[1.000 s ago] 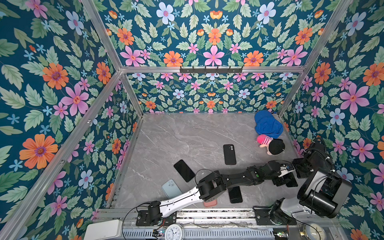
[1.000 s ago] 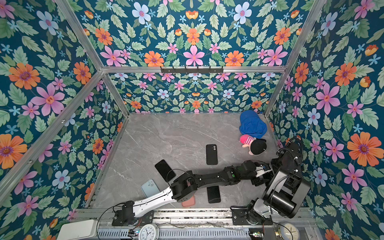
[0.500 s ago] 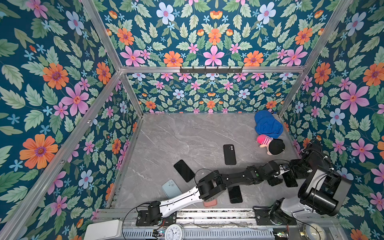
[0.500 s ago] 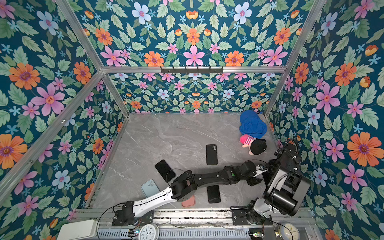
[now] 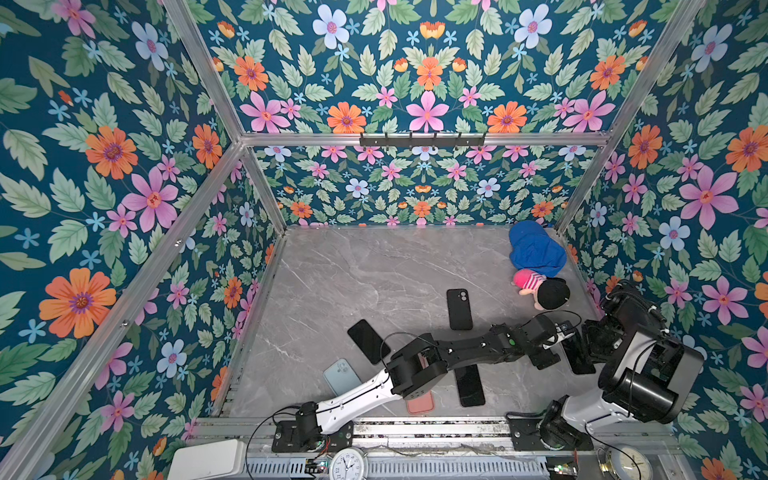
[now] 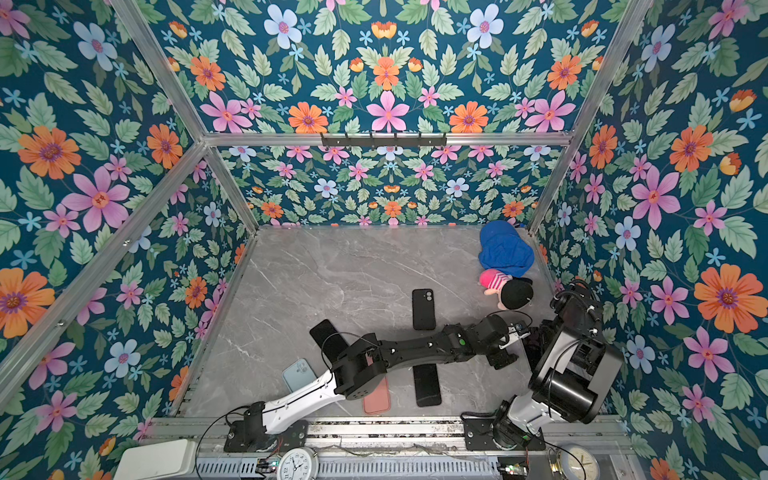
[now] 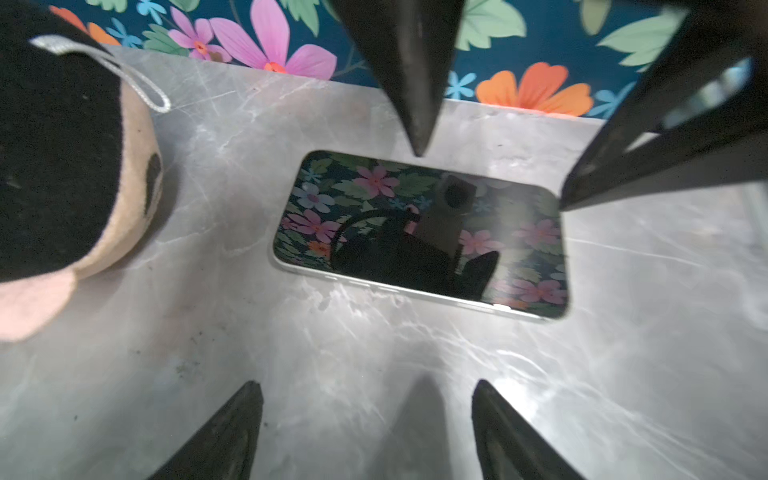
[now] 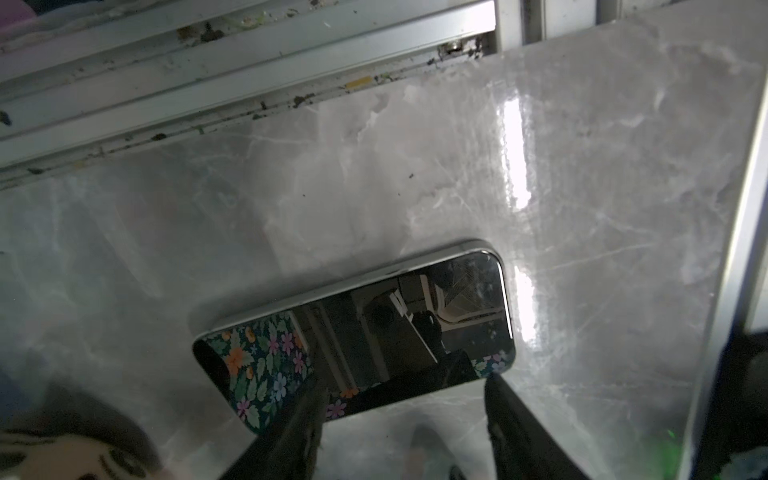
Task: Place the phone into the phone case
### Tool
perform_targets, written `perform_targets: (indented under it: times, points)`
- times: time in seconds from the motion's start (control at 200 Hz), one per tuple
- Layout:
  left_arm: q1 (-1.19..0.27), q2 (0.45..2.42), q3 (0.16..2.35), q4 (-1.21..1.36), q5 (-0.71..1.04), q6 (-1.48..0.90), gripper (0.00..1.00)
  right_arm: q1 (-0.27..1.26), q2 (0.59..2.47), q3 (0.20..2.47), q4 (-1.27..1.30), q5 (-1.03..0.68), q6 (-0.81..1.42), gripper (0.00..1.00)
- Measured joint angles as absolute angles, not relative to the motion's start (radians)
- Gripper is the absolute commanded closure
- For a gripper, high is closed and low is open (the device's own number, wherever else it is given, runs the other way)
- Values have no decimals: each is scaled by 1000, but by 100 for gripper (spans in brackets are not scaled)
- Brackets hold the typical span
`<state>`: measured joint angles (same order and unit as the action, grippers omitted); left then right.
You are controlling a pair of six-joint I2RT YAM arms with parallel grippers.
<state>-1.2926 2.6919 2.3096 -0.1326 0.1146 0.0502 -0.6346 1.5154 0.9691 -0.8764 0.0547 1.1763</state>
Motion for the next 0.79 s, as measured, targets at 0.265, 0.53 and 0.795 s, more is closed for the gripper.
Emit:
perform_targets:
  times: [0.265,0.53,0.795]
  points:
    - [-1270,2593,2155,-127,126,33,18,-639,1420,943,-899,94,1336,10]
    - [-1259,2497,2015,-108,151,25,17,-641,1408,896,-928,111,1473,11]
    - [-1239,2456,1972,-96,157,17,15,-629,1359,831,-947,199,1539,7]
